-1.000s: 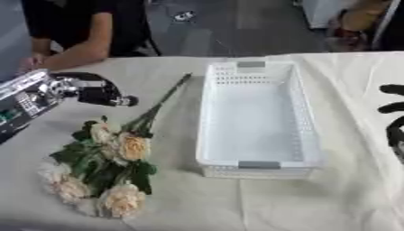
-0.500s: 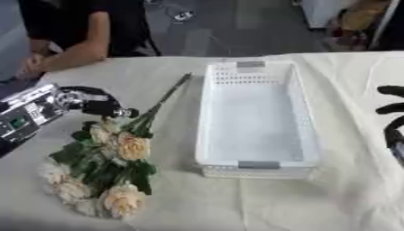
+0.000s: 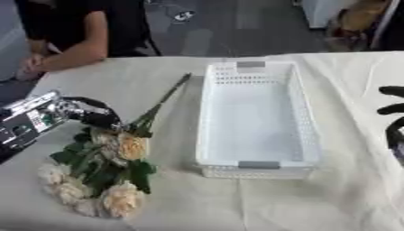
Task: Pick up objects on the table and place them in the box.
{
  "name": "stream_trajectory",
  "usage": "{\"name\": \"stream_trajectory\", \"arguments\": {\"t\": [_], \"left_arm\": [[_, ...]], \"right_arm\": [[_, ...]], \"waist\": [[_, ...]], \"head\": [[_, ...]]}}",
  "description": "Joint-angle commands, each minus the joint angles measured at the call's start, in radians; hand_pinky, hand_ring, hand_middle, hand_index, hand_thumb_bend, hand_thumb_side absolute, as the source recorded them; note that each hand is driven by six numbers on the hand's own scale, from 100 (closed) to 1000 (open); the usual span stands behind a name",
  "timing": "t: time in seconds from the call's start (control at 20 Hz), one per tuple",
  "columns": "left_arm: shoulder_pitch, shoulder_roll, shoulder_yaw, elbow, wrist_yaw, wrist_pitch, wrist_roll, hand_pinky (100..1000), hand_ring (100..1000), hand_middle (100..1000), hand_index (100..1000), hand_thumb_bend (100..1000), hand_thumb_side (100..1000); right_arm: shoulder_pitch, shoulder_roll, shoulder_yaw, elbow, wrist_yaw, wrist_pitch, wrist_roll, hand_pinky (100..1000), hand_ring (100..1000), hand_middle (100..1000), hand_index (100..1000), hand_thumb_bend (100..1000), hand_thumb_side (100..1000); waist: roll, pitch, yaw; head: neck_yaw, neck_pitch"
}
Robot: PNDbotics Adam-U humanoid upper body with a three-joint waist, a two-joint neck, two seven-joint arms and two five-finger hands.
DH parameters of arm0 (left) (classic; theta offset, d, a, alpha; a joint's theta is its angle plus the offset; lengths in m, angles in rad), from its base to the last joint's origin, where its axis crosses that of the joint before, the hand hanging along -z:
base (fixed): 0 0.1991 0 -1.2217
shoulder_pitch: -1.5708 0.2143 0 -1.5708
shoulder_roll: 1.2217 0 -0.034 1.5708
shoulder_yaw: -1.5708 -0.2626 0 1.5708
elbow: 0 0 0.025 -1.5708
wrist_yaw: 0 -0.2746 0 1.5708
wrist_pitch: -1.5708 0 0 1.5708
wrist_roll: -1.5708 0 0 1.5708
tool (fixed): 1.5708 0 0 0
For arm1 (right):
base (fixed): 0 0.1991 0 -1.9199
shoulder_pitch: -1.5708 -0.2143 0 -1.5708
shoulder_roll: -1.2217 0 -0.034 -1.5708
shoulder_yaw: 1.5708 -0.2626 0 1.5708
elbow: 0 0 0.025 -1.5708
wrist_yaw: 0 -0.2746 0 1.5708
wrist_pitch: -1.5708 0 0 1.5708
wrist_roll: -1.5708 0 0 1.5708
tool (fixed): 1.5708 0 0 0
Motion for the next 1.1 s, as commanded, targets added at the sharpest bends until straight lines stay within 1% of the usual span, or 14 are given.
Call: {"name": "stream_trajectory", "arguments": {"t": [0.05, 0.4, 0.45, 0.5, 0.55, 0.6, 0.7, 0.8, 0.85, 0.9, 0.95, 1.0, 1.05, 1.1], "left_arm": [[-0.006, 0.016, 0.004, -0.008, -0.014, -0.014, -0.033, 865, 774, 746, 855, 918, 946], [-0.024, -0.007, -0.005, -0.007, -0.068, -0.054, -0.080, 841, 745, 730, 838, 914, 939], [-0.030, -0.012, -0.009, -0.007, -0.081, -0.062, -0.091, 811, 719, 711, 827, 910, 934], [-0.036, -0.016, -0.013, -0.007, -0.097, -0.070, -0.102, 814, 721, 712, 829, 911, 935], [-0.041, -0.022, -0.016, -0.005, -0.110, -0.078, -0.114, 783, 682, 688, 813, 904, 928], [-0.046, -0.028, -0.019, -0.001, -0.123, -0.085, -0.126, 791, 690, 693, 816, 905, 928], [-0.053, -0.042, -0.021, 0.013, -0.144, -0.099, -0.150, 703, 620, 653, 767, 880, 888], [-0.059, -0.058, -0.017, 0.034, -0.158, -0.111, -0.164, 672, 595, 646, 760, 877, 880], [-0.061, -0.064, -0.015, 0.047, -0.164, -0.116, -0.167, 626, 562, 601, 717, 838, 836], [-0.063, -0.072, -0.011, 0.062, -0.173, -0.119, -0.167, 621, 558, 598, 713, 834, 832], [-0.065, -0.079, -0.008, 0.078, -0.181, -0.122, -0.167, 575, 528, 572, 688, 798, 806], [-0.067, -0.087, -0.003, 0.095, -0.187, -0.122, -0.163, 569, 523, 566, 683, 790, 800], [-0.067, -0.095, 0.001, 0.113, -0.191, -0.122, -0.155, 522, 490, 531, 658, 732, 756], [-0.067, -0.103, 0.007, 0.132, -0.190, -0.120, -0.145, 522, 490, 531, 658, 732, 756]], "right_arm": [[-0.019, -0.027, -0.001, -0.014, -0.003, -0.001, 0.001, 643, 810, 955, 1000, 100, 310], [-0.020, -0.027, -0.001, -0.016, -0.004, 0.000, 0.001, 643, 810, 955, 1000, 100, 309], [-0.020, -0.027, 0.000, -0.016, -0.004, 0.000, 0.001, 643, 810, 955, 1000, 100, 306], [-0.021, -0.027, 0.000, -0.016, -0.004, 0.000, 0.001, 643, 810, 955, 1000, 100, 306], [-0.021, -0.027, 0.000, -0.016, -0.004, 0.000, 0.001, 643, 810, 955, 1000, 100, 306], [-0.021, -0.027, 0.000, -0.017, -0.004, 0.000, 0.001, 643, 810, 955, 1000, 100, 306], [-0.022, -0.027, 0.000, -0.017, -0.005, 0.001, 0.001, 643, 810, 954, 1000, 100, 305], [-0.023, -0.026, 0.000, -0.018, -0.004, 0.002, 0.001, 643, 810, 954, 1000, 100, 315], [-0.023, -0.026, 0.000, -0.018, -0.004, 0.002, 0.001, 644, 810, 953, 1000, 100, 304], [-0.024, -0.025, 0.000, -0.018, -0.004, 0.002, 0.000, 644, 810, 953, 1000, 100, 303], [-0.024, -0.025, 0.000, -0.019, -0.004, 0.002, 0.000, 644, 810, 953, 1000, 100, 303], [-0.024, -0.025, 0.000, -0.019, -0.004, 0.003, 0.000, 644, 810, 953, 1000, 100, 303], [-0.024, -0.025, 0.000, -0.019, -0.004, 0.003, 0.000, 644, 810, 953, 1000, 100, 303], [-0.025, -0.024, -0.001, -0.020, -0.004, 0.003, 0.000, 644, 810, 953, 1000, 100, 303]], "waist": [[-0.002, -0.008, -0.002], [-0.003, -0.007, -0.004], [-0.003, -0.007, -0.005], [-0.003, -0.007, -0.005], [-0.003, -0.007, -0.005], [-0.003, -0.007, -0.005], [-0.003, -0.006, -0.006], [-0.004, -0.006, -0.007], [-0.004, -0.006, -0.007], [-0.004, -0.005, -0.007], [-0.004, -0.005, -0.008], [-0.005, -0.005, -0.008], [-0.005, -0.004, -0.008], [-0.006, -0.004, -0.008]], "head": [[0.007, -0.002], [0.004, -0.002], [0.005, -0.002], [0.006, -0.002], [0.007, -0.002], [0.007, -0.002], [0.007, -0.002], [0.006, -0.002], [0.005, -0.002], [0.005, -0.002], [0.005, -0.002], [0.005, -0.002], [0.004, -0.002], [0.003, -0.002]]}}
